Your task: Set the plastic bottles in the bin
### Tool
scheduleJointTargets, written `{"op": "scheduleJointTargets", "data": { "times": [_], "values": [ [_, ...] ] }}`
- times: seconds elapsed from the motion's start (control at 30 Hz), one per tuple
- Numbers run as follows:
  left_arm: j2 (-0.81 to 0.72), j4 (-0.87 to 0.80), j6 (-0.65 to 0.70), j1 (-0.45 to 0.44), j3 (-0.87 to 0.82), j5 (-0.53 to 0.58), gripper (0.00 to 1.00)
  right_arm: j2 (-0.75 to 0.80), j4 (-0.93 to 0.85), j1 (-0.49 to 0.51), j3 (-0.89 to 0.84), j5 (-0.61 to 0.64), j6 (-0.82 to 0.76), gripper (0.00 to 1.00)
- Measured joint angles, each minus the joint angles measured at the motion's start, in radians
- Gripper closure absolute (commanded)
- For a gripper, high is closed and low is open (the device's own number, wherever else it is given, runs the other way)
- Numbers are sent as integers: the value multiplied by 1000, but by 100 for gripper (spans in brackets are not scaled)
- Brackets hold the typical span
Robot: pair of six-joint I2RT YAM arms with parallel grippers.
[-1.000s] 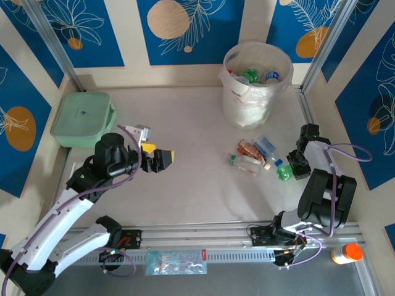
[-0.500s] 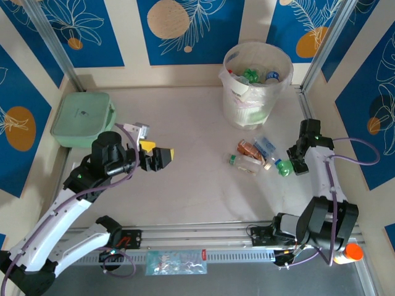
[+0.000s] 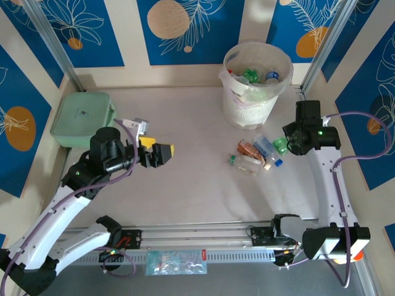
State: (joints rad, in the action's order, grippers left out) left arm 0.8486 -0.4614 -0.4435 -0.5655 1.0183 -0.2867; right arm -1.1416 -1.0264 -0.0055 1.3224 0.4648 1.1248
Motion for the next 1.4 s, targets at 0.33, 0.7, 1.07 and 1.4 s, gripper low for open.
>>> {"op": "scheduleJointTargets", "data": {
  "times": [0.33, 0.7, 1.07, 1.4],
  "values": [
    [36, 1, 0, 1, 24, 7, 2, -72, 91, 45, 240, -20, -113, 62],
    [114, 0, 0, 1, 78, 7, 2, -372, 229, 56, 595, -108, -192, 62],
    [169, -10, 4, 1, 146, 8, 2, -792, 217, 17, 1066, -182, -232, 61],
    [172, -38, 20, 1, 174, 23, 2, -1070, 31, 15, 1321, -139, -327, 58]
  ]
}}
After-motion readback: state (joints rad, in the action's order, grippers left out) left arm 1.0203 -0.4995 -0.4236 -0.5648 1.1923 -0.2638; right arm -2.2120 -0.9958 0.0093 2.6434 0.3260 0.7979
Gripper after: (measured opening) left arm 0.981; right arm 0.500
